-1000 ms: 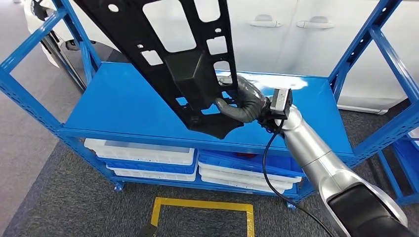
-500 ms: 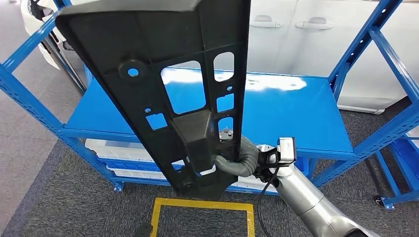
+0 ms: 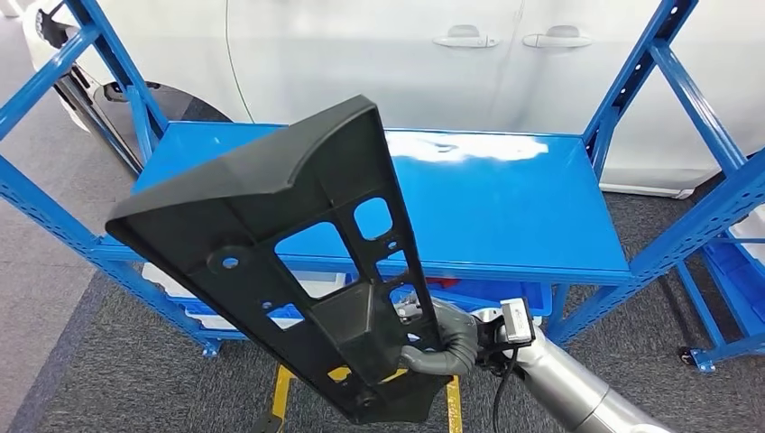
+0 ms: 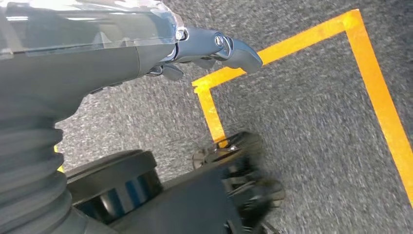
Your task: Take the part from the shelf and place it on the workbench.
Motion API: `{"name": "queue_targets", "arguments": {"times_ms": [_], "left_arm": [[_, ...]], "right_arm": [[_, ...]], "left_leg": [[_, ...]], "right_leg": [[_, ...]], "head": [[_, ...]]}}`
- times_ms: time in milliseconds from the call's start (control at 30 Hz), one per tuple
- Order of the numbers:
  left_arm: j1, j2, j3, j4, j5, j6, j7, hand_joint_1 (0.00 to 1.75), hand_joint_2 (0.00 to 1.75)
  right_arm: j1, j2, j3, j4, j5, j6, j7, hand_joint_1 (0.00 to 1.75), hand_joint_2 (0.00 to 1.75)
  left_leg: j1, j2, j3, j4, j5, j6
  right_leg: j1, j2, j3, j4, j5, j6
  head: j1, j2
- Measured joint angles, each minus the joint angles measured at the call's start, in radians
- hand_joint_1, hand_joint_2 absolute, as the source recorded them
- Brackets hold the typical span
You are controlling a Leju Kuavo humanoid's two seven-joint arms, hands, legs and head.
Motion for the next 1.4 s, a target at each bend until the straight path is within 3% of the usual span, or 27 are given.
{"name": "queue_targets", "arguments": {"times_ms": [100,167,200,267,300,333,367,400,433,500,567,667,733,800,833,867,900,967,1033,1133,1200,1300,1333,1367,1400], "left_arm": [[0.002,-0.001,0.002,0.000,-0.001,-0.004,0.009,0.00,1.75],[0.002,-0.003,0.002,0.000,0.001,0.001,0.005,0.00,1.75],[0.001,-0.005,0.003,0.000,0.002,0.004,0.002,0.00,1.75],[0.002,-0.005,0.003,0.000,0.003,0.009,-0.002,0.00,1.75],[0.003,-0.005,0.004,0.000,0.004,0.011,-0.003,0.00,1.75],[0.004,-0.005,0.004,0.000,0.004,0.013,-0.005,0.00,1.75],[0.005,-0.005,0.005,0.000,0.005,0.014,-0.007,0.00,1.75],[0.005,-0.005,0.007,0.000,0.006,0.015,-0.009,0.00,1.75],[0.005,-0.005,0.008,0.000,0.007,0.016,-0.012,0.00,1.75],[0.005,-0.006,0.012,0.000,0.011,0.019,-0.017,0.00,1.75],[0.006,-0.005,0.017,0.000,0.018,0.022,-0.020,0.00,1.75],[0.006,-0.005,0.021,0.000,0.023,0.024,-0.021,0.00,1.75],[0.006,-0.005,0.022,0.000,0.023,0.024,-0.021,0.00,1.75],[0.008,-0.005,0.023,0.000,0.027,0.024,-0.020,0.00,1.75],[0.009,-0.005,0.025,0.000,0.031,0.023,-0.018,0.00,1.75],[0.010,-0.005,0.028,0.000,0.037,0.021,-0.015,0.00,1.75],[0.010,-0.005,0.032,0.000,0.042,0.019,-0.011,0.00,1.75],[0.010,-0.004,0.040,0.000,0.048,0.014,-0.005,0.00,1.75],[0.010,-0.004,0.045,0.000,0.050,0.010,0.001,0.00,1.75],[0.011,-0.004,0.047,0.000,0.049,0.004,0.009,0.00,1.75],[0.009,-0.005,0.047,0.000,0.048,0.001,0.011,0.00,1.75],[0.006,-0.005,0.047,0.000,0.045,-0.004,0.015,0.00,1.75],[0.006,-0.005,0.047,0.000,0.043,-0.007,0.016,0.00,1.75],[0.006,-0.004,0.047,0.000,0.041,-0.012,0.017,0.00,1.75],[0.006,-0.004,0.047,0.000,0.039,-0.016,0.017,0.00,1.75]], "right_arm": [[0.003,-0.016,0.011,-0.010,-0.001,-0.006,0.000,1.75,1.75],[0.006,-0.017,0.014,-0.014,-0.002,-0.008,0.000,1.75,1.75],[0.007,-0.016,0.015,-0.016,-0.002,-0.009,0.000,1.75,1.75],[0.013,-0.012,0.017,-0.018,-0.003,-0.010,0.000,1.75,1.75],[0.017,-0.010,0.018,-0.018,-0.003,-0.010,0.000,1.75,1.75],[0.021,-0.009,0.020,-0.018,-0.003,-0.011,0.000,1.75,1.75],[0.024,-0.009,0.021,-0.018,-0.003,-0.012,0.000,1.75,1.75],[0.025,-0.009,0.021,-0.018,-0.004,-0.014,0.000,1.75,1.75],[0.025,-0.009,0.022,-0.018,-0.005,-0.017,0.000,1.75,1.75],[0.024,-0.009,0.022,-0.019,-0.010,-0.023,0.001,1.75,1.75],[0.024,-0.009,0.022,-0.019,-0.018,-0.026,0.003,1.75,1.75],[0.025,-0.014,0.023,-0.019,-0.025,-0.026,0.004,1.75,1.75],[0.024,-0.020,0.024,-0.019,-0.026,-0.026,0.004,1.75,1.75],[0.025,-0.023,0.026,-0.019,-0.026,-0.026,0.004,1.75,1.75],[0.025,-0.023,0.028,-0.018,-0.026,-0.026,0.005,1.75,1.75],[0.025,-0.023,0.029,-0.017,-0.026,-0.027,0.006,1.75,1.75],[0.025,-0.023,0.031,-0.015,-0.027,-0.028,0.008,1.75,1.75],[0.025,-0.023,0.032,-0.013,-0.030,-0.036,0.010,1.75,1.75],[0.025,-0.024,0.032,-0.011,-0.034,-0.050,0.010,1.75,1.75],[0.029,-0.024,0.032,-0.011,-0.038,-0.068,0.007,1.75,1.75],[0.035,-0.024,0.032,-0.011,-0.038,-0.075,0.006,1.75,1.75],[0.044,-0.020,0.032,-0.010,-0.039,-0.082,0.005,1.75,1.75],[0.049,-0.019,0.031,-0.010,-0.039,-0.085,0.004,1.75,1.75],[0.052,-0.019,0.030,-0.010,-0.039,-0.089,0.004,1.75,1.75],[0.055,-0.019,0.028,-0.010,-0.040,-0.094,0.005,1.75,1.75]], "left_leg": [[-0.003,-0.004,0.012,-0.028,0.006,0.019],[0.000,-0.002,0.016,-0.037,0.012,0.032],[0.002,-0.001,0.018,-0.042,0.015,0.036],[0.002,0.000,0.018,-0.043,0.016,0.041],[0.002,0.000,0.017,-0.042,0.016,0.041],[0.001,0.000,0.016,-0.041,0.016,0.041],[0.001,0.000,0.016,-0.039,0.015,0.041],[0.001,-0.001,0.016,-0.037,0.014,0.040],[0.001,-0.001,0.017,-0.034,0.012,0.037],[-0.003,-0.001,0.014,-0.028,0.008,0.030],[-0.006,0.001,0.010,-0.027,0.007,0.020],[-0.005,0.006,0.005,-0.011,-0.007,0.003],[-0.003,0.007,-0.032,0.073,-0.060,-0.007],[-0.002,0.007,-0.093,0.205,-0.121,-0.013],[-0.002,0.007,-0.114,0.249,-0.133,-0.014],[-0.002,0.007,-0.118,0.256,-0.126,-0.015],[-0.002,0.007,-0.101,0.223,-0.101,-0.013],[-0.002,0.003,-0.034,0.086,-0.037,-0.007],[-0.004,-0.003,0.008,-0.005,-0.002,0.005],[-0.006,-0.004,0.007,-0.019,0.011,0.023],[-0.003,-0.001,0.001,-0.028,0.023,0.038],[-0.004,0.003,-0.018,-0.031,0.041,0.050],[-0.005,0.004,-0.028,-0.030,0.047,0.051],[-0.006,0.004,-0.038,-0.027,0.053,0.051],[-0.007,0.004,-0.048,-0.025,0.060,0.050]], "right_leg": [[0.000,0.003,-0.001,-0.001,0.000,0.017],[-0.002,0.004,-0.007,0.019,-0.017,0.027],[-0.003,0.005,-0.023,0.056,-0.041,0.031],[-0.009,0.005,-0.079,0.181,-0.103,0.038],[-0.011,0.005,-0.106,0.241,-0.124,0.040],[-0.013,0.004,-0.122,0.274,-0.128,0.042],[-0.014,0.004,-0.122,0.272,-0.115,0.043],[-0.015,0.004,-0.103,0.231,-0.084,0.042],[-0.015,0.001,-0.070,0.164,-0.047,0.040],[-0.010,-0.006,-0.013,0.045,-0.007,0.033],[-0.004,-0.008,0.000,0.010,-0.010,0.024],[-0.010,-0.006,0.000,0.001,-0.004,0.007],[-0.012,-0.008,0.003,-0.004,-0.001,-0.003],[-0.010,-0.008,0.002,-0.003,-0.001,-0.008],[-0.009,-0.008,0.002,-0.002,-0.001,-0.008],[-0.009,-0.008,0.002,-0.001,-0.001,-0.008],[-0.009,-0.007,0.002,0.000,-0.001,-0.008],[-0.007,-0.005,0.001,0.005,-0.002,-0.004],[-0.005,-0.001,-0.003,0.011,-0.002,0.005],[-0.005,0.001,-0.009,0.011,0.002,0.022],[-0.008,0.002,-0.021,0.039,-0.032,0.033],[-0.012,0.003,-0.077,0.209,-0.151,0.042],[-0.013,0.003,-0.089,0.261,-0.175,0.043],[-0.014,0.003,-0.086,0.281,-0.178,0.044],[-0.014,0.003,-0.064,0.262,-0.164,0.043]], "head": [[0.000,0.000],[0.000,0.000],[0.000,0.000],[0.000,0.000],[0.000,0.000],[0.000,0.000],[0.000,0.000],[0.000,0.000],[0.000,0.000],[0.000,0.000],[0.000,0.000],[0.000,0.000],[0.000,0.000],[0.000,0.000],[0.000,0.000],[0.000,0.000],[0.000,0.000],[0.000,0.000],[0.000,0.000],[0.000,0.000],[0.000,0.000],[0.000,0.000],[0.000,0.000],[0.000,0.000],[0.000,0.000]]}}
